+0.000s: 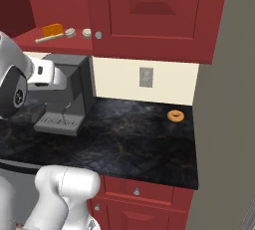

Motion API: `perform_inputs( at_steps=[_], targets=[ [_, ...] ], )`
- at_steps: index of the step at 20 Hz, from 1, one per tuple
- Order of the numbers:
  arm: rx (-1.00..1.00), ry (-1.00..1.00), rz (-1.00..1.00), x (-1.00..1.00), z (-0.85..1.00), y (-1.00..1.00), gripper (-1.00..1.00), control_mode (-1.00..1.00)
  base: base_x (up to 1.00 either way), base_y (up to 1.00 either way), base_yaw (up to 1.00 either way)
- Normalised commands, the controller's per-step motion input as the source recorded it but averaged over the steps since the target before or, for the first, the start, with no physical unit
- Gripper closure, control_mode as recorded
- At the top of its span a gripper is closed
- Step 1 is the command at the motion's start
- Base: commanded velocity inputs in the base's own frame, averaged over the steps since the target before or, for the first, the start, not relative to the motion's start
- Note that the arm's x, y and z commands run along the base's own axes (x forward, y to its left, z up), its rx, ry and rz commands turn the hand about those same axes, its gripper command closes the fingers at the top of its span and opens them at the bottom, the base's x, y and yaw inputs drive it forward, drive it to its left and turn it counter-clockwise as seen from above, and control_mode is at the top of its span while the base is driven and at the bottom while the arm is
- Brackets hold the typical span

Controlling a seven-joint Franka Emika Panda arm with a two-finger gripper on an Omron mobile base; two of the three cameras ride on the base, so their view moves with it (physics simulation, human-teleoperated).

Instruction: Pick the dish brush and dish brush from the cabinet and place them on the counter.

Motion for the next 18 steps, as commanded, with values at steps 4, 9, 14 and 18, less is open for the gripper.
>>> perform_inputs(
  at_steps=[4,9,14,18],
  targets=[
    [-0.02,-0.23,0.10,0.21,0.16,-0.26,-1.00,-1.00,0.00,0.00,0.00],
    [-0.07,-0.02,-0.04,0.33,0.43,-0.01,-1.00,-1.00,0.00,0.00,0.00],
    [-0.04,0.15,-0.21,0.36,0.29,-0.15,-1.00,-1.00,0.00,0.00,0.00],
    [0.00,0.18,-0.25,0.28,0.02,-0.26,-1.00,-1.00,0.00,0.00,0.00]
  ],
)
